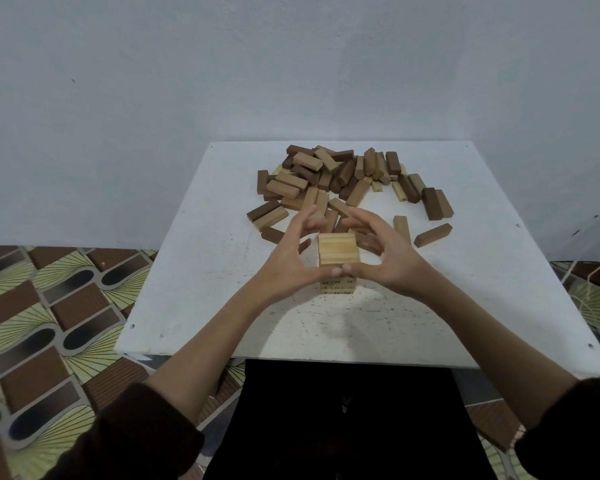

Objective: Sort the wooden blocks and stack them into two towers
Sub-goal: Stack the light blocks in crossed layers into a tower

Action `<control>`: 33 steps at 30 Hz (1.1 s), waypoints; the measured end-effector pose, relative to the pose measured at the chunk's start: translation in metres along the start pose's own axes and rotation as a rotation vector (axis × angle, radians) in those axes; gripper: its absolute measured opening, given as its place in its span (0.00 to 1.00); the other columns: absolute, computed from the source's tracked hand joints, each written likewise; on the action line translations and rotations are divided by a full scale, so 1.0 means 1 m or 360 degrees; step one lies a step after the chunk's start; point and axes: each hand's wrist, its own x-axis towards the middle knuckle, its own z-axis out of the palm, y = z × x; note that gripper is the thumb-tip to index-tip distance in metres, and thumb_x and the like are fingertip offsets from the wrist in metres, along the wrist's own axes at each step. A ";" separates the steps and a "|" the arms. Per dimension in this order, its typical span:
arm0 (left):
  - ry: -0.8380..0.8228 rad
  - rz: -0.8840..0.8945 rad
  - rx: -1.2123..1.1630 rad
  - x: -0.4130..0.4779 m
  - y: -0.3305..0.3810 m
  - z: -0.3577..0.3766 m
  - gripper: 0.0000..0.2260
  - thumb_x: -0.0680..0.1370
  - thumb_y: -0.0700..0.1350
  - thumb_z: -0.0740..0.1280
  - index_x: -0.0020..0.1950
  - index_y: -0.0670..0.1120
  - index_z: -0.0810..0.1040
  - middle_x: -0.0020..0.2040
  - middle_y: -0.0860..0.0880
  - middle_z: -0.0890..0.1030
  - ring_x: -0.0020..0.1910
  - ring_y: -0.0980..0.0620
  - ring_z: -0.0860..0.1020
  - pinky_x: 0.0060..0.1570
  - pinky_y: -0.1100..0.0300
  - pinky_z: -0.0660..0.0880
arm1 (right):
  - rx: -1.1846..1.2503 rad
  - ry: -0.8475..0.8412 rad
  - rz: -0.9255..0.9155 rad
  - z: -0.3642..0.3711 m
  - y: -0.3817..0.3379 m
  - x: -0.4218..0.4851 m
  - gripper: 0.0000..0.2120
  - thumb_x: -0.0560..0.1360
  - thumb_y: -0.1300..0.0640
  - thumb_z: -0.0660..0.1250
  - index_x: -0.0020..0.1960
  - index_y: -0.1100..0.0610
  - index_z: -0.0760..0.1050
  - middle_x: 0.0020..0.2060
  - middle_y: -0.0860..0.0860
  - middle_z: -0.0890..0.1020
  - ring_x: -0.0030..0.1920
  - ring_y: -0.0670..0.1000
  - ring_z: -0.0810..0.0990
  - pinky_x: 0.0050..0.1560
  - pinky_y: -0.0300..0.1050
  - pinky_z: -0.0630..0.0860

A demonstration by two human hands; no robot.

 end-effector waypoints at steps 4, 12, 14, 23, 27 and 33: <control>-0.0039 -0.0031 0.0001 -0.008 -0.003 0.010 0.37 0.73 0.47 0.72 0.69 0.62 0.49 0.67 0.66 0.57 0.61 0.82 0.58 0.54 0.83 0.60 | 0.0050 0.0044 0.0120 0.014 0.003 -0.009 0.37 0.71 0.48 0.72 0.72 0.44 0.54 0.71 0.43 0.61 0.67 0.39 0.64 0.71 0.49 0.63; -0.0108 -0.0084 -0.0007 -0.013 0.003 0.027 0.44 0.69 0.50 0.69 0.77 0.54 0.43 0.71 0.48 0.61 0.68 0.50 0.68 0.66 0.53 0.70 | 0.0153 0.0084 0.0315 0.040 0.007 -0.016 0.44 0.69 0.44 0.62 0.77 0.48 0.39 0.76 0.43 0.50 0.75 0.45 0.50 0.75 0.56 0.51; -0.0101 -0.0082 -0.0002 -0.012 0.003 0.027 0.46 0.68 0.51 0.69 0.77 0.54 0.42 0.71 0.46 0.61 0.68 0.48 0.68 0.65 0.48 0.71 | 0.0155 0.0078 0.0318 0.042 0.008 -0.016 0.44 0.70 0.44 0.61 0.76 0.47 0.38 0.76 0.43 0.50 0.74 0.45 0.50 0.75 0.54 0.50; -0.0101 -0.0085 -0.0024 -0.009 0.001 0.029 0.46 0.69 0.45 0.68 0.77 0.50 0.40 0.71 0.49 0.59 0.67 0.49 0.68 0.64 0.49 0.72 | 0.0117 0.0067 0.0305 0.044 0.010 -0.014 0.42 0.71 0.44 0.58 0.76 0.47 0.36 0.76 0.45 0.48 0.75 0.45 0.49 0.75 0.53 0.50; -0.0092 -0.0020 -0.0056 -0.009 0.001 0.025 0.43 0.69 0.43 0.69 0.76 0.51 0.47 0.69 0.49 0.61 0.67 0.54 0.67 0.62 0.62 0.71 | 0.0127 0.0076 0.0289 0.041 0.011 -0.015 0.42 0.74 0.49 0.64 0.77 0.49 0.40 0.75 0.45 0.52 0.74 0.46 0.52 0.75 0.53 0.52; -0.0027 0.0032 0.0034 -0.009 -0.007 0.009 0.48 0.66 0.60 0.72 0.76 0.49 0.48 0.74 0.53 0.60 0.73 0.62 0.57 0.64 0.77 0.55 | 0.0079 0.0071 0.0135 0.018 0.006 -0.013 0.43 0.69 0.57 0.74 0.75 0.50 0.52 0.68 0.43 0.65 0.68 0.42 0.65 0.69 0.43 0.63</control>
